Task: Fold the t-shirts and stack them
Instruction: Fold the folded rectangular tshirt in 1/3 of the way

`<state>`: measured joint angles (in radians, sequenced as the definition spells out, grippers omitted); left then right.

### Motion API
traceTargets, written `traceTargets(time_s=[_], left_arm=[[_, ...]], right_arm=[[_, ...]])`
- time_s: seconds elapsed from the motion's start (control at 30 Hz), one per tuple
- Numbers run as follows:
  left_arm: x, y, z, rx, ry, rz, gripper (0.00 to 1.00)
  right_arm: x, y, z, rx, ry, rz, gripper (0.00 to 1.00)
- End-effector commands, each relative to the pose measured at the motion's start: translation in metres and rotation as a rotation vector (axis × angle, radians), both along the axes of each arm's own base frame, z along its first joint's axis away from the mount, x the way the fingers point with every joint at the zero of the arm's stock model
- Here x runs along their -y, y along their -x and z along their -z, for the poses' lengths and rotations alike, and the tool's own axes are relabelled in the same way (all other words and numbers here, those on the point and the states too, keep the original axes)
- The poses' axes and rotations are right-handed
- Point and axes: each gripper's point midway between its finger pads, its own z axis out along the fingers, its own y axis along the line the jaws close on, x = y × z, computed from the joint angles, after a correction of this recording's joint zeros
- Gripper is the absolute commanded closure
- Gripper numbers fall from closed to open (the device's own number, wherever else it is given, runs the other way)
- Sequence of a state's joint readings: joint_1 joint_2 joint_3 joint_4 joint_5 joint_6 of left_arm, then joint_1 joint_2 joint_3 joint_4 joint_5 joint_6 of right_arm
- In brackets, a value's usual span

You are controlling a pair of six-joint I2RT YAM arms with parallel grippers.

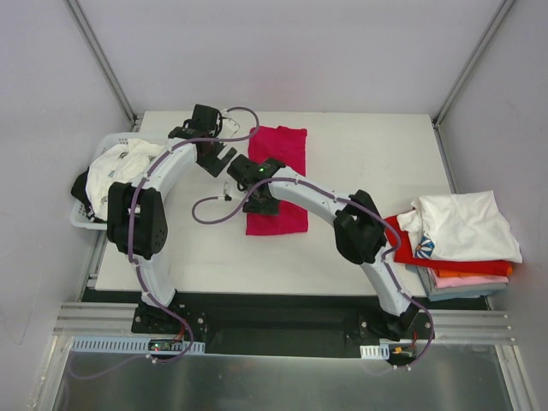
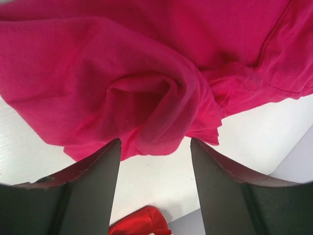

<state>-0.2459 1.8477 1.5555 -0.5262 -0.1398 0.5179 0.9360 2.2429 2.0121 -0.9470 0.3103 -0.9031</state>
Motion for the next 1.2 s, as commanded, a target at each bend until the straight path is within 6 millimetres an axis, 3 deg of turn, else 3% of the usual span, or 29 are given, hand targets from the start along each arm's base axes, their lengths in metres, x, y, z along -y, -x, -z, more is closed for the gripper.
traceTargets(time_s=[0.0, 0.2, 0.53, 0.67, 0.7, 0.77, 1.17], left_arm=[[-0.002, -0.009, -0.01, 0.037, -0.001, 0.004, 0.02], [-0.001, -0.006, -0.006, 0.027, 0.01, 0.004, 0.02], [-0.002, -0.003, -0.01, 0.035, 0.012, 0.005, 0.03], [-0.002, -0.001, -0.009, 0.032, 0.009, 0.007, 0.03], [-0.002, -0.001, -0.009, 0.032, 0.009, 0.007, 0.03], [-0.002, 0.0, -0.009, 0.03, 0.012, 0.005, 0.03], [-0.003, -0.001, -0.005, 0.029, 0.015, -0.018, 0.02]], right_arm=[[-0.009, -0.012, -0.011, 0.019, -0.047, 0.002, 0.38], [-0.008, -0.019, -0.002, 0.004, -0.056, 0.016, 0.44], [-0.007, -0.025, 0.015, -0.021, -0.057, 0.033, 0.62], [-0.007, -0.029, 0.014, -0.013, -0.059, 0.036, 0.82], [-0.007, -0.03, 0.015, -0.009, -0.056, 0.039, 0.93], [-0.007, -0.033, 0.013, 0.01, -0.051, 0.039, 0.99], [-0.01, -0.056, -0.013, 0.161, -0.027, 0.036, 0.99]])
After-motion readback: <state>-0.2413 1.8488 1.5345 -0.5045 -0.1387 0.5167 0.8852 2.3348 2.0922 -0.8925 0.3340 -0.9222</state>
